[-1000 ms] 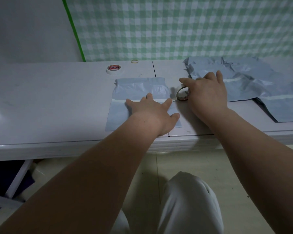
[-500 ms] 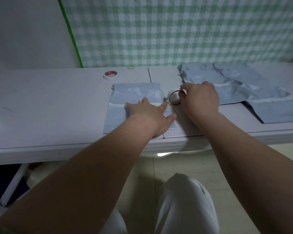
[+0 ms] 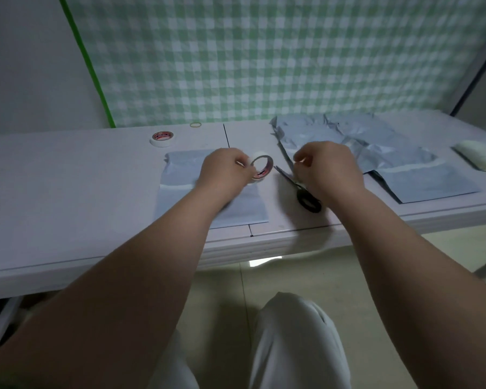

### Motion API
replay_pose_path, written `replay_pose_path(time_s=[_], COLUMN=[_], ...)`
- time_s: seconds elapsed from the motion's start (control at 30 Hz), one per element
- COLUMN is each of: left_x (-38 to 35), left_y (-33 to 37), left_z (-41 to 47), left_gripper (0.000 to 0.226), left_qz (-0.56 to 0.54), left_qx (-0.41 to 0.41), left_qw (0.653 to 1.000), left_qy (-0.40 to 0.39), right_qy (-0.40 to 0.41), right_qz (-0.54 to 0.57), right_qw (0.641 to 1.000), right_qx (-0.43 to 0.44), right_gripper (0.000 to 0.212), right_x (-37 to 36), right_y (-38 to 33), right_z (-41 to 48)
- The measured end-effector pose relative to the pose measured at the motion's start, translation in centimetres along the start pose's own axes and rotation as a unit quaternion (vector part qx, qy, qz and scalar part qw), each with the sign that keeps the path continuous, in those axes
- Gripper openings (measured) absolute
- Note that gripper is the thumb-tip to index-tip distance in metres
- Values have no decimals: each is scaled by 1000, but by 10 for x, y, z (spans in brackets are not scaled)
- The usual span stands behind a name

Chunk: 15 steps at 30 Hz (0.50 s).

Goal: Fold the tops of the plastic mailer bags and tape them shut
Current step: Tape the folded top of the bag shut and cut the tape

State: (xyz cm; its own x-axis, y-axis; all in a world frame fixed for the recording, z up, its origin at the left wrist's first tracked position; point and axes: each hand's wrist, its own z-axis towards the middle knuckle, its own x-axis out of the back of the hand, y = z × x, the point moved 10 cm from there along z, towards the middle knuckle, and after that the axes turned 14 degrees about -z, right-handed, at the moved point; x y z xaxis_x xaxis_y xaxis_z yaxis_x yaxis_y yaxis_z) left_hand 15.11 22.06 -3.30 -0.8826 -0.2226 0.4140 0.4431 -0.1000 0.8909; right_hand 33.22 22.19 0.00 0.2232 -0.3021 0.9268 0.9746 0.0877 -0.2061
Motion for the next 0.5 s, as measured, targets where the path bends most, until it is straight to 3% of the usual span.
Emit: replay_pose_path(time_s=[0.13, 0.3, 0.5], left_x=[8, 10, 8], left_y=[-26, -36, -49], left_z=[-5, -5, -1], left_gripper=[19, 14, 15], left_qz=[-170, -209, -266], left_qx=[71, 95, 116], left_qw=[982, 972, 956], left_qy=[41, 52, 43], right_qy=[-98, -117, -140], right_qz=[-132, -199, -158], right_qw=[985, 971, 976], right_qx=[-60, -56, -53], right_gripper=[10, 28, 37], right_x=[-9, -9, -8], right_y=[35, 25, 17], right_z=[-18, -31, -32])
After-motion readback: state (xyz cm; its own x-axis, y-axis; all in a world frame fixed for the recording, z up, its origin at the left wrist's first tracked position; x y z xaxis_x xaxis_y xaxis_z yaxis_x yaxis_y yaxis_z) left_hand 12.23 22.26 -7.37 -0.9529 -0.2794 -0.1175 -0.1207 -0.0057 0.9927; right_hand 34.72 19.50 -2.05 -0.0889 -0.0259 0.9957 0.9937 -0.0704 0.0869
